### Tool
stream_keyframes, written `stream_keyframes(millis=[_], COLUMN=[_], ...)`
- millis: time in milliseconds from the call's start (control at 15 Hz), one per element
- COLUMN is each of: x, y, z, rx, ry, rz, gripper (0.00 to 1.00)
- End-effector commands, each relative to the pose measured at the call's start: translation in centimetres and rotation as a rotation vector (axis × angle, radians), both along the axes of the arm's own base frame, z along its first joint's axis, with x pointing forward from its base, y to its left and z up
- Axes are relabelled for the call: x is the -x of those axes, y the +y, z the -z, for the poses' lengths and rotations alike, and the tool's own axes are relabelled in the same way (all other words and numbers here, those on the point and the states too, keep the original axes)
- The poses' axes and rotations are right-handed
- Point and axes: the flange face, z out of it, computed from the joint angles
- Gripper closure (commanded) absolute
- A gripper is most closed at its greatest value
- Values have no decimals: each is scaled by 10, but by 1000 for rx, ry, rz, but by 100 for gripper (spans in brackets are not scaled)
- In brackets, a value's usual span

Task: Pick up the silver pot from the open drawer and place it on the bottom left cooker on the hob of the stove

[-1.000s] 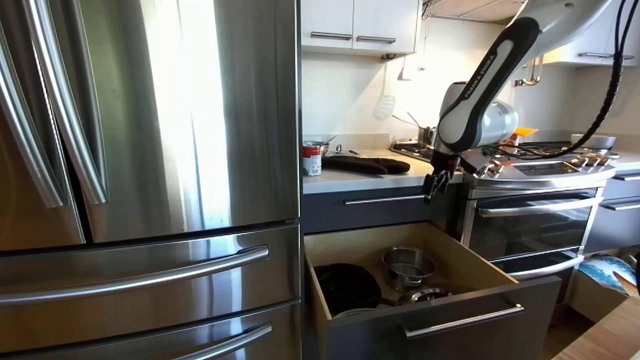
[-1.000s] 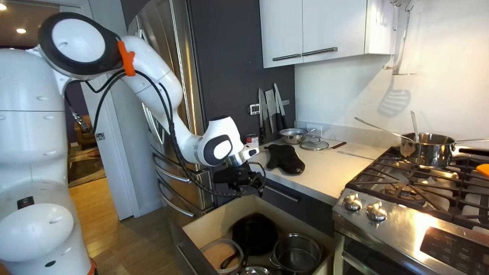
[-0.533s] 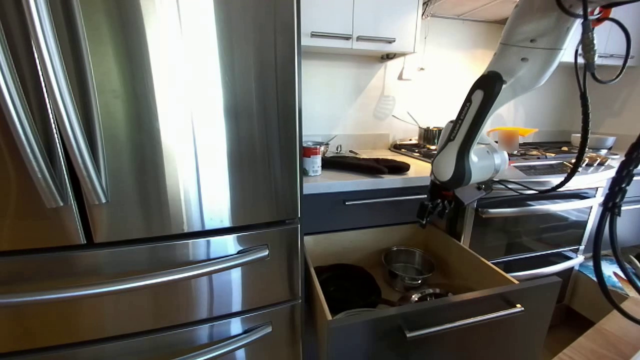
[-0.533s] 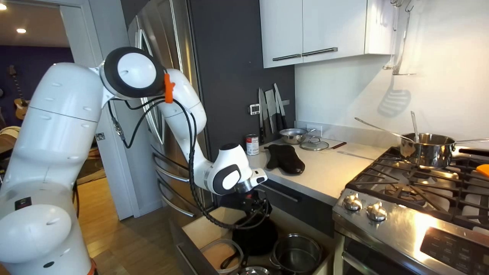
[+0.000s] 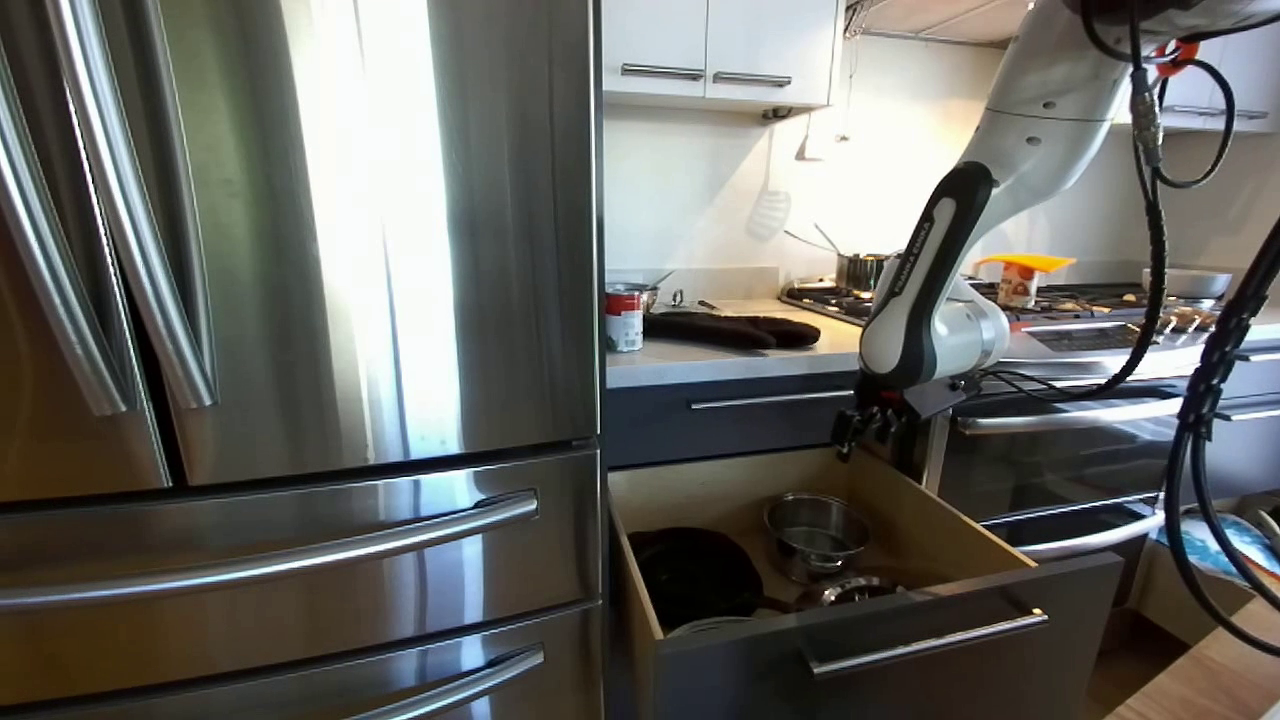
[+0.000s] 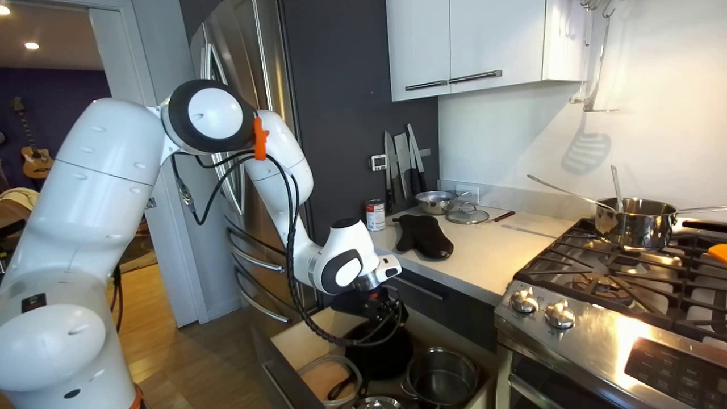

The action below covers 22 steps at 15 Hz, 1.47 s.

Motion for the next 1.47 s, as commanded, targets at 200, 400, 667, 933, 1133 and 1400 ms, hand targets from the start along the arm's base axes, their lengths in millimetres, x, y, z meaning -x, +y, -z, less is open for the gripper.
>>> stream_keyframes(millis=[200,400,667,933,1133,1400], x=[-20,-32,-43,-56,-66,-82], y=[-3,-16,-23,-19,-10,2], z=[45,83,132,168,188,211], rx=[-11,16,34,5,-27,-53], ry=[-9,-15,-19,-41,-60,-93], rz=[1,24,53,60,54,19], gripper=[0,0,0,0,0,0])
